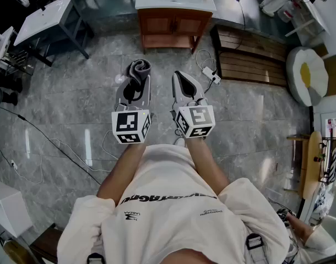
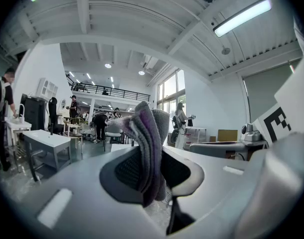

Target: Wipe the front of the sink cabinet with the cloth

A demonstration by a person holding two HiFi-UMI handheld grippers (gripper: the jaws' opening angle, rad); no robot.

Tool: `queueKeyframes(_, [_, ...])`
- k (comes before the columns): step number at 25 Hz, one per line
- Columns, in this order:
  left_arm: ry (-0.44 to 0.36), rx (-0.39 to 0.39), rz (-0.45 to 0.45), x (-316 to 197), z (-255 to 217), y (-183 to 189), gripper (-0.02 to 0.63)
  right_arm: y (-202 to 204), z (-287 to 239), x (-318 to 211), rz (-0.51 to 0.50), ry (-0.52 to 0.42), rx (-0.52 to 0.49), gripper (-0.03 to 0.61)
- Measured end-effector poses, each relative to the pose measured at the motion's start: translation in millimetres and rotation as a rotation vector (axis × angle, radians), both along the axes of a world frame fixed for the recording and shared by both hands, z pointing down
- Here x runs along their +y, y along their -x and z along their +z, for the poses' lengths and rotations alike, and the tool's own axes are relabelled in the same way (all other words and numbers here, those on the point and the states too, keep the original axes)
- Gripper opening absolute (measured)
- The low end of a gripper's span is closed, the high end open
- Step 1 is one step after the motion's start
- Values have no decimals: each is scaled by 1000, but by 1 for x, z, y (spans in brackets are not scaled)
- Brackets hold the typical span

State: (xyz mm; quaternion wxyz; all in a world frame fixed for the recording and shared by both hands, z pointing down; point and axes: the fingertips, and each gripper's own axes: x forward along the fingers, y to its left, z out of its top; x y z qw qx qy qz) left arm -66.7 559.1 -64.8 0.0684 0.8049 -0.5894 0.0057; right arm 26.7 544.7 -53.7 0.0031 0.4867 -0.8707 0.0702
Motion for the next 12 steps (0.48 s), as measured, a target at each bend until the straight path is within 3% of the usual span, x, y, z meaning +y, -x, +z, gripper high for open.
queueKeyframes(12, [7, 11, 8, -8, 9, -59, 84, -51, -1, -11, -29, -13, -30, -3])
